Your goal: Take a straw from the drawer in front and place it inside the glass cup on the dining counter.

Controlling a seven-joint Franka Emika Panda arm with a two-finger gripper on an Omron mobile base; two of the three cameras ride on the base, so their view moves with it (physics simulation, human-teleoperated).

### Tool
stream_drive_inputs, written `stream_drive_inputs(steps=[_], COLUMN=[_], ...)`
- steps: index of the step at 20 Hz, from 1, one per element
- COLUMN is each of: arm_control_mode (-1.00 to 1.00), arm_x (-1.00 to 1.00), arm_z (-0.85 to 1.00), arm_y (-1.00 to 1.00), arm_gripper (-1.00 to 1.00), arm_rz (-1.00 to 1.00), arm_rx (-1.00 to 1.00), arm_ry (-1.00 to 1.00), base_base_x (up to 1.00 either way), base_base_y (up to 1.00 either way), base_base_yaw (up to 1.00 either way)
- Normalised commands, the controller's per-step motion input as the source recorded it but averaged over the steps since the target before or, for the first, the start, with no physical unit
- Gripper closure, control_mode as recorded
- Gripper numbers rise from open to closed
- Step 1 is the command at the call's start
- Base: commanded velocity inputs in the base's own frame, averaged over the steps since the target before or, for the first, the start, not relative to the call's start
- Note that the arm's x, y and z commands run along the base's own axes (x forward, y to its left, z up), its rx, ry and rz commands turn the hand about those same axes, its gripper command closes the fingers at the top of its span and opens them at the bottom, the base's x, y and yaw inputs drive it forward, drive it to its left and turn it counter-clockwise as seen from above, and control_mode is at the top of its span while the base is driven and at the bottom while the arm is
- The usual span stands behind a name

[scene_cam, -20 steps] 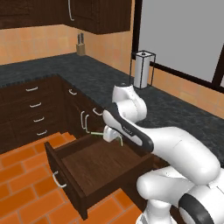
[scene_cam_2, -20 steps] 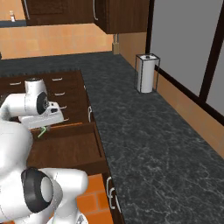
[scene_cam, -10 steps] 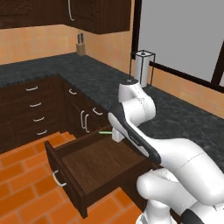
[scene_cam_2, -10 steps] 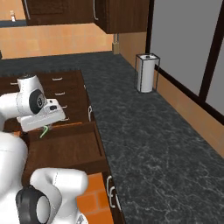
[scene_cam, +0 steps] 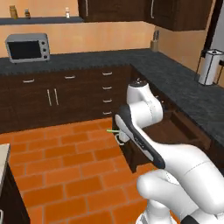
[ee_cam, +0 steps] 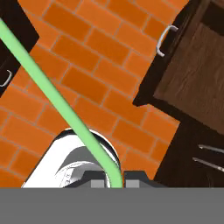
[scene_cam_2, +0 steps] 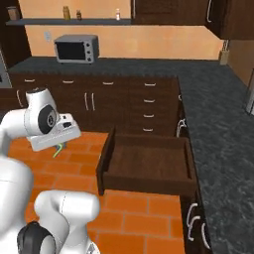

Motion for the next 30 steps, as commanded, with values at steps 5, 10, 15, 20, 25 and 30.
stream_drive_inputs(steps=[5,10,15,20,25,30], arm_control_mode=[1.0,1.0,1.0,1.0,1.0,1.0], arm_x=[0.0,0.0,0.0,0.0,0.0,0.0], arm_z=[0.0,0.0,0.0,0.0,0.0,0.0], arm_y=[0.0,0.0,0.0,0.0,0.0,0.0], arm_gripper=[1.0,1.0,1.0,1.0,1.0,1.0], arm_rz=[0.0,0.0,0.0,0.0,0.0,0.0], arm_rx=[0.0,0.0,0.0,0.0,0.0,0.0], arm_ry=[0.0,0.0,0.0,0.0,0.0,0.0], base_base_x=[0.0,-0.07,-0.93,-0.99,-1.0,-1.0], base_base_y=[0.79,0.65,0.47,0.72,0.74,0.65], base_base_yaw=[0.82,0.67,0.27,0.03,0.0,0.0])
